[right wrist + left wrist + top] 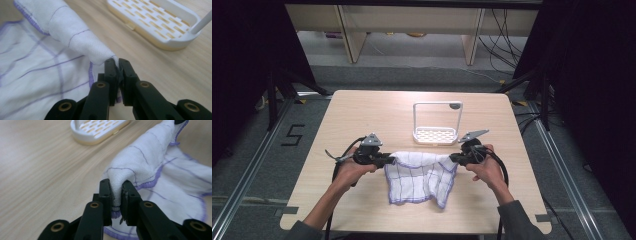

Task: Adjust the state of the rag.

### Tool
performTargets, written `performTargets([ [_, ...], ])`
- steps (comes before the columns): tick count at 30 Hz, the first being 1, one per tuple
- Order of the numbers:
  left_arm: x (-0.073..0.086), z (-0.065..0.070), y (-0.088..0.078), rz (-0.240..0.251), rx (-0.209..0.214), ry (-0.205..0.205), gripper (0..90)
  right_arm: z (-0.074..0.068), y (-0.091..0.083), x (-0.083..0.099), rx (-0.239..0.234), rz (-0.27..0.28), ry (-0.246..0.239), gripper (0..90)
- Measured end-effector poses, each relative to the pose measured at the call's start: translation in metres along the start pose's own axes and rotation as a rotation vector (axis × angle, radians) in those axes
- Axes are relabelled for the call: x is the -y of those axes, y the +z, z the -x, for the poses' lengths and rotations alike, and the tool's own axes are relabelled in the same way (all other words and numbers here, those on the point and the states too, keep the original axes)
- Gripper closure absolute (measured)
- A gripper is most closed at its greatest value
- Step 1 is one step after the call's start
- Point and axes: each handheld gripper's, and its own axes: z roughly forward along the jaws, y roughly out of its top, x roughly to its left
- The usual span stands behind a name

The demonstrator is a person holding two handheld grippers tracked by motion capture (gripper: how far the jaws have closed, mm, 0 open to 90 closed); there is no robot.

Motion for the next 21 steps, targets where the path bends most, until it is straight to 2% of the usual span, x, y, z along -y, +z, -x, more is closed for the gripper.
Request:
performTargets([
  [1, 0.001, -0.003, 0.002, -0.031, -0.004, 0.019, 70.1, 0.003, 0.010, -0.002, 0.026, -0.004, 0.010, 80.6],
  [2, 0.002, -0.002, 0.002, -0.021, -0.038, 0.009, 64.9, 0.006, 0.014, -0.005, 0.058, -0.017, 0.013, 73.3],
  [3, 0.003, -0.002, 0.000, -0.019, -0.059, 0.001, 59.0, 0.009, 0.018, -0.006, 0.104, -0.005, 0.026, 63.9],
  [4, 0.003, -0.002, -0.004, -0.012, -0.067, -0.009, 52.2, 0.010, 0.018, -0.007, 0.127, 0.004, 0.051, 60.8],
  [5, 0.004, 0.001, -0.013, 0.010, -0.092, -0.015, 49.2, 0.012, 0.014, -0.007, 0.137, -0.007, 0.037, 58.4],
  [6, 0.006, 0.002, -0.019, 0.017, -0.096, -0.014, 45.6, 0.010, 0.006, -0.006, 0.148, 0.026, 0.058, 53.1],
  [7, 0.010, 0.009, -0.031, 0.030, -0.110, -0.016, 43.8, 0.010, -0.002, -0.005, 0.165, 0.028, 0.028, 50.7],
  [8, 0.013, 0.013, -0.038, 0.035, -0.105, -0.003, 44.5, 0.004, -0.015, -0.002, 0.173, 0.065, 0.043, 49.5],
  [9, 0.018, 0.021, -0.047, 0.044, -0.094, 0.010, 44.5, 0.001, -0.025, 0.001, 0.167, 0.067, 0.020, 48.4],
  [10, 0.024, 0.030, -0.054, 0.051, -0.075, 0.014, 44.0, -0.006, -0.034, 0.005, 0.151, 0.084, 0.019, 47.3],
  [11, 0.034, 0.040, -0.060, 0.052, -0.048, 0.022, 43.9, -0.013, -0.044, 0.010, 0.119, 0.099, 0.003, 47.3],
  [12, 0.040, 0.047, -0.061, 0.066, -0.039, 0.009, 43.8, -0.025, -0.051, 0.017, 0.086, 0.113, 0.006, 46.6],
  [13, 0.047, 0.055, -0.062, 0.068, -0.020, -0.003, 43.8, -0.032, -0.053, 0.023, 0.071, 0.137, -0.002, 46.2],
  [14, 0.054, 0.063, -0.061, 0.066, -0.001, -0.013, 44.1, -0.042, -0.057, 0.028, 0.032, 0.128, -0.010, 46.3],
  [15, 0.061, 0.070, -0.058, 0.037, 0.010, 0.014, 44.4, -0.051, -0.057, 0.035, -0.005, 0.126, -0.027, 46.5],
  [16, 0.064, 0.076, -0.055, 0.028, 0.008, 0.033, 44.6, -0.062, -0.057, 0.043, -0.016, 0.113, -0.029, 46.6],
  [17, 0.067, 0.084, -0.049, 0.030, 0.000, 0.052, 44.6, -0.066, -0.054, 0.047, -0.018, 0.116, -0.059, 47.1],
  [19, 0.068, 0.088, -0.041, -0.005, 0.007, 0.104, 44.5, -0.077, -0.046, 0.059, -0.003, 0.090, -0.063, 48.3],
  [20, 0.067, 0.089, -0.038, -0.012, -0.002, 0.114, 44.4, -0.080, -0.041, 0.063, -0.007, 0.090, -0.062, 49.3],
  [21, 0.067, 0.091, -0.034, -0.025, -0.010, 0.116, 44.5, -0.081, -0.038, 0.065, -0.014, 0.067, -0.059, 49.9],
])
